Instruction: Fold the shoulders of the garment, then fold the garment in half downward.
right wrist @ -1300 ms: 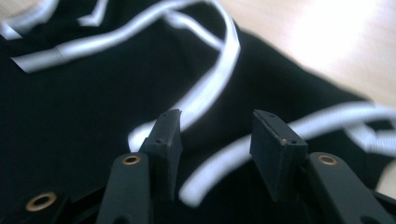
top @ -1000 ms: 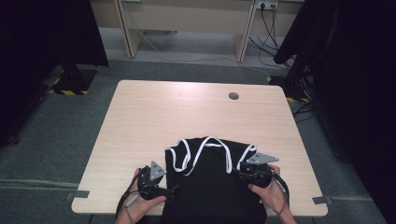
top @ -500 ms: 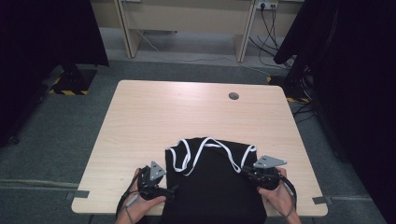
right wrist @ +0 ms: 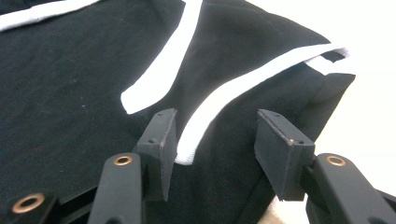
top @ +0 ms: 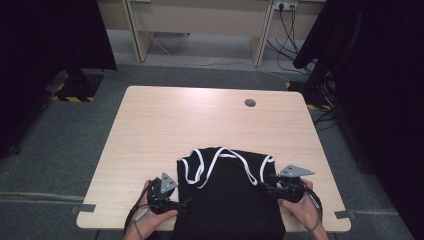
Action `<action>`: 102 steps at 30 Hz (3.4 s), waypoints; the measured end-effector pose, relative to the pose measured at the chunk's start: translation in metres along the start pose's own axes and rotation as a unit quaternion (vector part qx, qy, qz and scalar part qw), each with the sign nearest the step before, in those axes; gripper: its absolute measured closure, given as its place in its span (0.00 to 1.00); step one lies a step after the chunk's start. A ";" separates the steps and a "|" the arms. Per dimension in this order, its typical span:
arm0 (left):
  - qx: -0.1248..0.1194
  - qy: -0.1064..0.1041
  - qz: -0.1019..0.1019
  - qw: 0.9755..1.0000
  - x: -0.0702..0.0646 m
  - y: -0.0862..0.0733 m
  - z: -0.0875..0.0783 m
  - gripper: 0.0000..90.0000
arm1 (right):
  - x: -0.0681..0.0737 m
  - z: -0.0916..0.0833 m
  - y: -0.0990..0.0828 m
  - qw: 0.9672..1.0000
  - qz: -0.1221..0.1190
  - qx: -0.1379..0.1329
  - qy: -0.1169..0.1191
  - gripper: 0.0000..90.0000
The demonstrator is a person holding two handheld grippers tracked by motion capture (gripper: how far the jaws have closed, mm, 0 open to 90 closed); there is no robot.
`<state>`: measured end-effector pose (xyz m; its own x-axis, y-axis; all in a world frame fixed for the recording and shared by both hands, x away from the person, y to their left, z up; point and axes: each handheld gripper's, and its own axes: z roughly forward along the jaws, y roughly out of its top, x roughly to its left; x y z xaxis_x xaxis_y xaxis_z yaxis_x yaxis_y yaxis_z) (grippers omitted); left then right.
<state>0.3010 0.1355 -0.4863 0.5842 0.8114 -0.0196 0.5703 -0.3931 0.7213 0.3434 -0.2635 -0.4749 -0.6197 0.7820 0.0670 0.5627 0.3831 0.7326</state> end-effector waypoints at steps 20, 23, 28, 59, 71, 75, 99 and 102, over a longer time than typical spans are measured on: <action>0.000 0.013 -0.013 1.000 0.020 0.020 0.020 0.00 | -0.022 0.018 0.017 1.000 0.015 -0.008 -0.021 0.58; -0.001 0.015 -0.015 1.000 0.023 0.022 0.022 0.00 | -0.024 0.021 0.020 1.000 0.016 -0.008 -0.023 0.57; 0.000 0.016 -0.017 1.000 0.027 0.024 0.024 0.00 | -0.022 0.023 0.021 0.999 0.016 -0.009 -0.027 0.50; -0.013 -0.030 -0.011 0.999 0.020 0.006 -0.001 0.02 | -0.010 -0.015 -0.005 0.999 0.031 -0.025 -0.028 0.22; -0.010 -0.027 -0.010 1.000 0.023 -0.005 -0.007 0.01 | -0.002 -0.024 -0.019 0.999 0.035 -0.029 -0.024 0.20; -0.007 -0.023 -0.004 1.000 0.021 -0.006 -0.008 0.01 | -0.001 -0.024 -0.024 0.999 0.039 -0.026 -0.022 0.19; 0.001 -0.010 0.006 1.000 0.017 -0.006 -0.007 0.00 | 0.005 -0.042 -0.037 0.998 0.039 -0.021 -0.045 0.18; 0.000 -0.011 0.006 1.000 0.017 -0.006 -0.007 0.00 | 0.004 -0.043 -0.036 0.998 0.039 -0.025 -0.043 0.18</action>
<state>0.3031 0.1546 -0.4862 0.6028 0.7975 -0.0260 0.5639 -0.4028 0.7210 0.2968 -0.2953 -0.4720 -0.5251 0.8482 0.0689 0.5780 0.2961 0.7605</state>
